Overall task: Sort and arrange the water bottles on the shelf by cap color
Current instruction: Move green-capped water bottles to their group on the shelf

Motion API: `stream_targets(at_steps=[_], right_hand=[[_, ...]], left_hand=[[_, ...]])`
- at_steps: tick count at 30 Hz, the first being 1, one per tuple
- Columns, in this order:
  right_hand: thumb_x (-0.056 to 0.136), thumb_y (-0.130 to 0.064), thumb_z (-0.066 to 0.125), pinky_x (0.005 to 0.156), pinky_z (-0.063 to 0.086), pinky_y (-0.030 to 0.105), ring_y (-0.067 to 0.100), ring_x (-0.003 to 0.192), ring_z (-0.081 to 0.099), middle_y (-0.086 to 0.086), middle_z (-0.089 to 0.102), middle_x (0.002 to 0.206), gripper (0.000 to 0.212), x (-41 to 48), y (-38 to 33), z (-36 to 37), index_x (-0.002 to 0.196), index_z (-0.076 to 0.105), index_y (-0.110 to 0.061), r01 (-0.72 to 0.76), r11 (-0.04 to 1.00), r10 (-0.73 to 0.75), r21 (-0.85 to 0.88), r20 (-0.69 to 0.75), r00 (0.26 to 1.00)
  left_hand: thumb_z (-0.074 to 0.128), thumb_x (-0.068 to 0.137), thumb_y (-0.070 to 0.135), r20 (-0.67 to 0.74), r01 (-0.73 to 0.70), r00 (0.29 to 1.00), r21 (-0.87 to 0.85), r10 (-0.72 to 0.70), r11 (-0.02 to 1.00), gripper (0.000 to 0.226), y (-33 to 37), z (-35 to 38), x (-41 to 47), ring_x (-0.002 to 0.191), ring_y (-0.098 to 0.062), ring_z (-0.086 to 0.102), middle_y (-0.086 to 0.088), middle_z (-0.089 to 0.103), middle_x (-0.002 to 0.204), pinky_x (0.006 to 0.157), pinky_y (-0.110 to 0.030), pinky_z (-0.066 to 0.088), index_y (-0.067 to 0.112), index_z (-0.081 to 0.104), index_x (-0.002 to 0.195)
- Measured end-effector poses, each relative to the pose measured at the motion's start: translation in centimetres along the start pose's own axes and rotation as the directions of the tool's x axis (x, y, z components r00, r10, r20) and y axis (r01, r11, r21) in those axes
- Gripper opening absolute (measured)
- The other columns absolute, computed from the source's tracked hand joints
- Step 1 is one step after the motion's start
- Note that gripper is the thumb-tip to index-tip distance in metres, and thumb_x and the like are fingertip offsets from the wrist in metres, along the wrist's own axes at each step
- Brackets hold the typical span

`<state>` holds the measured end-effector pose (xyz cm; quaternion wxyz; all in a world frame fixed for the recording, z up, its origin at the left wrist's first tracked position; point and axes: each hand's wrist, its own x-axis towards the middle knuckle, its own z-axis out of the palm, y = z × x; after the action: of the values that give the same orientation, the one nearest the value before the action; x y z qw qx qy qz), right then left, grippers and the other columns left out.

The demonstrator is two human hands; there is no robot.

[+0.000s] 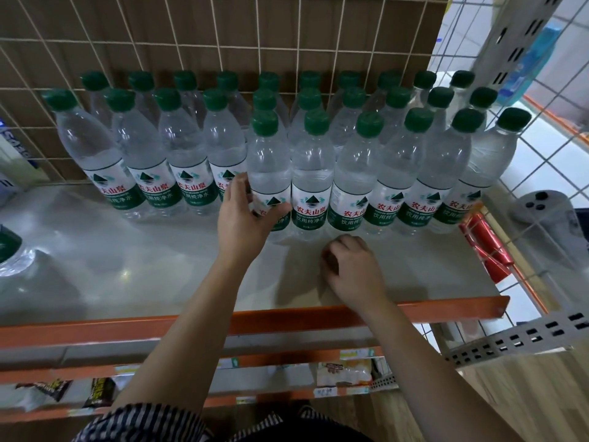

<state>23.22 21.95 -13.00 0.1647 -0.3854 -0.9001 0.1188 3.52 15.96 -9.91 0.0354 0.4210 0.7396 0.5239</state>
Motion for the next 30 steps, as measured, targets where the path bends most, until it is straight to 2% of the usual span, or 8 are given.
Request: stream_targets(at_steps=[5, 9, 14, 16, 22, 23, 27, 30], right_hand=[[0.084, -0.021, 0.066, 0.089, 0.046, 0.037, 0.026, 0.108, 0.053, 0.004, 0.063, 0.111, 0.023, 0.3, -0.8, -0.3, 0.106, 0.065, -0.014, 0.021, 0.998, -0.022, 0.053, 0.019, 1.000], [0.087, -0.017, 0.064, 0.087, 0.049, 0.036, 0.022, 0.106, 0.056, 0.003, 0.063, 0.113, 0.024, 1.5, -3.3, -0.3, 0.111, 0.065, -0.014, 0.086, 0.979, -0.091, 0.184, 0.017, 0.996], [0.091, -0.015, 0.061, 0.084, 0.050, 0.040, 0.024, 0.099, 0.062, 0.006, 0.064, 0.111, 0.024, 3.6, -9.7, 0.8, 0.113, 0.066, -0.010, 0.248, 0.915, -0.265, 0.316, 0.010, 0.964], [0.091, -0.015, 0.061, 0.085, 0.050, 0.041, 0.025, 0.100, 0.062, 0.008, 0.064, 0.112, 0.026, 4.4, -13.0, 1.6, 0.116, 0.066, -0.008, 0.307, 0.885, -0.332, 0.350, 0.012, 0.943], [0.093, -0.025, 0.062, 0.081, 0.050, 0.035, 0.021, 0.099, 0.060, 0.005, 0.062, 0.114, 0.028, 6.0, -23.3, 5.0, 0.117, 0.064, -0.011, 0.436, 0.788, -0.490, 0.434, 0.015, 0.871], [0.093, -0.027, 0.063, 0.082, 0.051, 0.035, 0.021, 0.100, 0.060, 0.005, 0.062, 0.115, 0.030, 6.2, -25.0, 5.6, 0.118, 0.063, -0.011, 0.442, 0.775, -0.502, 0.452, 0.014, 0.865], [0.091, -0.036, 0.065, 0.088, 0.053, 0.038, 0.016, 0.105, 0.059, 0.003, 0.060, 0.121, 0.042, 7.2, -31.8, 8.0, 0.127, 0.059, -0.015, 0.405, 0.731, -0.506, 0.550, 0.039, 0.861], [0.087, -0.040, 0.069, 0.091, 0.051, 0.032, 0.011, 0.111, 0.056, 0.000, 0.057, 0.132, 0.058, 8.6, -36.8, 9.3, 0.138, 0.050, -0.018, 0.305, 0.691, -0.465, 0.655, 0.079, 0.882]], left_hand=[[0.077, 0.077, 0.047, 0.043, -0.031, 0.999, 0.057, 0.028, 0.998, 0.074, 0.1, -0.2, -0.4, 0.098, -0.011, 0.056, -0.003, 0.059, 0.124, 0.076, -0.028, 0.046, 0.010, 0.044, 0.132], [0.068, 0.086, 0.045, 0.086, 0.003, 0.996, 0.126, -0.014, 0.992, 0.060, -0.8, -2.6, -1.6, 0.109, -0.016, 0.058, -0.004, 0.059, 0.126, 0.087, -0.031, 0.050, 0.014, 0.047, 0.133], [0.067, 0.091, 0.031, -0.105, 0.044, 0.994, 0.366, -0.006, 0.929, 0.041, -3.7, -10.4, -4.4, 0.109, -0.027, 0.061, -0.009, 0.062, 0.119, 0.088, -0.035, 0.047, 0.007, 0.057, 0.124], [0.067, 0.091, 0.027, -0.181, 0.080, 0.984, 0.398, -0.008, 0.914, 0.037, -4.9, -14.0, -5.4, 0.107, -0.029, 0.061, -0.011, 0.062, 0.116, 0.090, -0.039, 0.049, 0.005, 0.059, 0.120], [0.065, 0.093, 0.025, -0.369, 0.235, 0.928, 0.463, -0.055, 0.855, 0.036, -8.7, -24.0, -8.4, 0.107, -0.027, 0.059, -0.011, 0.062, 0.119, 0.090, -0.033, 0.044, 0.007, 0.059, 0.123], [0.065, 0.092, 0.026, -0.389, 0.252, 0.919, 0.460, -0.062, 0.851, 0.037, -9.5, -25.5, -8.8, 0.108, -0.026, 0.058, -0.011, 0.062, 0.118, 0.091, -0.031, 0.044, 0.006, 0.059, 0.122], [0.068, 0.088, 0.032, -0.501, 0.283, 0.864, 0.392, -0.055, 0.875, 0.039, -12.1, -31.2, -9.2, 0.097, 0.000, 0.045, 0.000, 0.058, 0.108, 0.087, 0.000, 0.031, 0.009, 0.058, 0.118], [0.072, 0.084, 0.041, -0.550, 0.307, 0.831, 0.329, -0.083, 0.893, 0.051, -14.2, -34.4, -8.6, 0.094, -0.001, 0.048, 0.006, 0.049, 0.108, 0.082, -0.013, 0.041, 0.015, 0.050, 0.122]])
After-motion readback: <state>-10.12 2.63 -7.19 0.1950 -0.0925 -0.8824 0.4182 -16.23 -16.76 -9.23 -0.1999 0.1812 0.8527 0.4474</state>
